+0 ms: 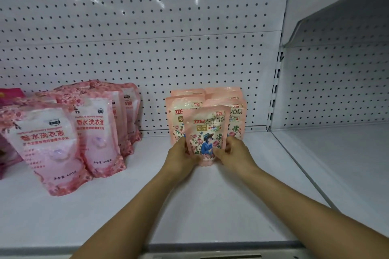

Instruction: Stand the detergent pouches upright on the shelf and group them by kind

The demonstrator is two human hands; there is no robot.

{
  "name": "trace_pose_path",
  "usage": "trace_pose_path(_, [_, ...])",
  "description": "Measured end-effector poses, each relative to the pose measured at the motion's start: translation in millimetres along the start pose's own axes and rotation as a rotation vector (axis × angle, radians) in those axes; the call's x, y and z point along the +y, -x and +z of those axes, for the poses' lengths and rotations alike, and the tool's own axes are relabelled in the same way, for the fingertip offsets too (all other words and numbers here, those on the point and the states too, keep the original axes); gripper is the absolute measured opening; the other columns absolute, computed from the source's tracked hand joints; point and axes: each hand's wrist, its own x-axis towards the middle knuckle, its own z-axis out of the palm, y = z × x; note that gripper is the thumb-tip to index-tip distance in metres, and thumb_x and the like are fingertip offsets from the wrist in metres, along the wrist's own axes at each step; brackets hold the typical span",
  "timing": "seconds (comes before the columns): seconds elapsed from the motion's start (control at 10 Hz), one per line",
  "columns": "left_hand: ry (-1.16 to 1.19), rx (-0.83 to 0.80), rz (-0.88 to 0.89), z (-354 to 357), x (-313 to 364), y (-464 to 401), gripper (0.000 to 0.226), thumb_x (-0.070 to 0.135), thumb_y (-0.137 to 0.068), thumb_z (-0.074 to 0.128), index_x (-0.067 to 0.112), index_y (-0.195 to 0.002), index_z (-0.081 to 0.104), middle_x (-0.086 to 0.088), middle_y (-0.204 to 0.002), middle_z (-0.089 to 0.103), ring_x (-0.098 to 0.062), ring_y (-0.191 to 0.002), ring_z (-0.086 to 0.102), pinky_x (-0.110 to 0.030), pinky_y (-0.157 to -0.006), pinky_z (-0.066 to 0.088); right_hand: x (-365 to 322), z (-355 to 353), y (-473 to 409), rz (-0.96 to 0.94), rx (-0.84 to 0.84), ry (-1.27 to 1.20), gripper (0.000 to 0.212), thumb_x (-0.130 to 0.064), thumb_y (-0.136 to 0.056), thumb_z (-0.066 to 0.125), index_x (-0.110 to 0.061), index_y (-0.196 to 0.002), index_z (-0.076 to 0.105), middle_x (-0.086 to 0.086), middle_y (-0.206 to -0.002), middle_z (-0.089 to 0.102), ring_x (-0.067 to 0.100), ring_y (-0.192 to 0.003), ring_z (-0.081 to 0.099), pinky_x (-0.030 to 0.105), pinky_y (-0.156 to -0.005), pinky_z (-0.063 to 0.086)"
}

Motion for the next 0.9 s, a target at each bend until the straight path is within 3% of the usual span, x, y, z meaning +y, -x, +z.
trace_pose_path(0.1, [-0.027, 0.087, -0.058, 4, -1, -2, 0.039, 0.010, -0.083, 0.076, 0.010, -0.112, 0.050, 0.004, -0.096, 0.064, -0.011, -0.088, 0.065, -0.024, -0.074, 0.056, 1, 1, 2, 0.015, 0.032, -0.038, 0.029, -0.023, -0.093, 0.062, -0.012, -0.116, 0.048, 0.008, -0.113, 0.066, 0.025, -0.103, 0.065, 0.031, -0.080, 0.051])
trace_pose_path(0.2, [0.004, 0.138, -0.071, 7, 1, 0, 0.032, 0.016, -0.087, 0.074, 0.009, -0.107, 0.050, 0.005, -0.090, 0.061, -0.009, -0.082, 0.062, -0.029, -0.074, 0.056, 3, 1, 3, 0.024, 0.039, -0.019, 0.031, -0.028, -0.093, 0.061, -0.014, -0.117, 0.048, 0.006, -0.112, 0.066, 0.025, -0.103, 0.066, 0.037, -0.085, 0.054])
trace_pose_path(0.5, [0.059, 0.214, -0.123, 14, 7, 3, 0.025, 0.019, -0.089, 0.072, 0.013, -0.105, 0.054, -0.001, -0.097, 0.065, -0.017, -0.087, 0.063, -0.031, -0.075, 0.053, -4, -15, 12, 0.026, -0.018, 0.033, 0.024, -0.028, -0.092, 0.061, -0.016, -0.110, 0.050, 0.007, -0.110, 0.064, 0.028, -0.099, 0.064, 0.044, -0.085, 0.054])
trace_pose_path(0.7, [0.015, 0.284, -0.136, 16, 19, 21, 0.033, 0.019, -0.089, 0.071, 0.011, -0.112, 0.049, 0.001, -0.096, 0.060, -0.015, -0.088, 0.059, -0.034, -0.082, 0.052, -4, -43, 39, 0.012, -0.074, 0.062, 0.040, -0.030, -0.092, 0.060, -0.014, -0.126, 0.047, 0.004, -0.123, 0.053, 0.027, -0.108, 0.060, 0.044, -0.092, 0.052])
trace_pose_path(0.8, [-0.065, 0.241, -0.147, 11, 28, 48, 0.035, 0.025, -0.091, 0.069, 0.013, -0.117, 0.049, -0.003, -0.103, 0.058, -0.017, -0.091, 0.056, -0.032, -0.080, 0.047, 1, -61, 66, -0.002, -0.139, 0.032, 0.037, -0.028, -0.094, 0.060, -0.015, -0.127, 0.054, 0.003, -0.125, 0.056, 0.022, -0.110, 0.059, 0.041, -0.097, 0.050])
trace_pose_path(0.9, [-0.217, 0.253, -0.050, 10, 29, 94, 0.034, 0.027, -0.091, 0.069, 0.017, -0.118, 0.052, 0.001, -0.113, 0.059, -0.017, -0.103, 0.056, -0.029, -0.088, 0.046, 8, -76, 95, -0.047, -0.191, 0.011, 0.032, -0.026, -0.093, 0.061, -0.018, -0.124, 0.061, -0.003, -0.122, 0.060, 0.015, -0.108, 0.059, 0.034, -0.095, 0.049])
